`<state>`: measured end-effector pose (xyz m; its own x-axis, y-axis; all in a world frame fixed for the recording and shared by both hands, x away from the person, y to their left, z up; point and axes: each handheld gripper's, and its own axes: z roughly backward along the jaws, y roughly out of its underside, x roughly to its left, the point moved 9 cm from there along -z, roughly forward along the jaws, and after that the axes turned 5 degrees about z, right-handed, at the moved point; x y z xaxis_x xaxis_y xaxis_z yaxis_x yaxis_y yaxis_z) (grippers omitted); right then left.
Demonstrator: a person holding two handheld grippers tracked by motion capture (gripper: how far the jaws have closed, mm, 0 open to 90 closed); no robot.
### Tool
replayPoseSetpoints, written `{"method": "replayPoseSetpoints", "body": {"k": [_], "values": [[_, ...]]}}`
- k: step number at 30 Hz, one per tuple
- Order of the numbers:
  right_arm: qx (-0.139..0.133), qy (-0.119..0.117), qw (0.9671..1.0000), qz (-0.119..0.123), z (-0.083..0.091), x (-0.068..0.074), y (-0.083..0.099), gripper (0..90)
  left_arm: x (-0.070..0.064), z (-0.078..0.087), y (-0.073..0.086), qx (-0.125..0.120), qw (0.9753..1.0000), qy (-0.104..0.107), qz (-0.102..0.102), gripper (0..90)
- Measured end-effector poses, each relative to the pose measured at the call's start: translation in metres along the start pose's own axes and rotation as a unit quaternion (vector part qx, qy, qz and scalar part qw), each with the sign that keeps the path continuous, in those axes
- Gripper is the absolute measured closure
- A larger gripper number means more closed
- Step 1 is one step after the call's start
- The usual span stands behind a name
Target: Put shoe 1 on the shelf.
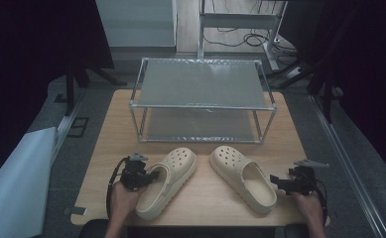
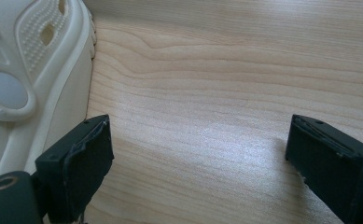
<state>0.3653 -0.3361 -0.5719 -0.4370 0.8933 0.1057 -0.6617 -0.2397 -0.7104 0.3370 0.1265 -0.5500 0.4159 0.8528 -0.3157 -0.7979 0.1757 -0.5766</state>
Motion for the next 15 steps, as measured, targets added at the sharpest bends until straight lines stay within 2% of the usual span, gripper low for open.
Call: {"method": "replayPoseSetpoints", "body": {"k": [2,6,11,15], "values": [[0.0,0.0,1.0,-0.001,0.0,0.0,0.0,7.3,0.002,0.001,0.0,-0.002,0.9998,0.012,0.015,77.1],[0.0,-0.002,1.0,-0.002,0.0,0.0,0.0,7.4,0.004,0.002,0.0,0.001,0.9991,0.029,0.031,77.2],[0.001,-0.003,1.0,-0.003,0.0,0.0,0.0,7.6,0.005,0.008,-0.004,-0.005,0.9984,0.038,0.041,77.2],[0.0,-0.005,1.0,-0.004,-0.001,0.001,0.0,7.9,0.004,0.014,-0.01,-0.007,0.997,0.055,0.054,77.1]]}}
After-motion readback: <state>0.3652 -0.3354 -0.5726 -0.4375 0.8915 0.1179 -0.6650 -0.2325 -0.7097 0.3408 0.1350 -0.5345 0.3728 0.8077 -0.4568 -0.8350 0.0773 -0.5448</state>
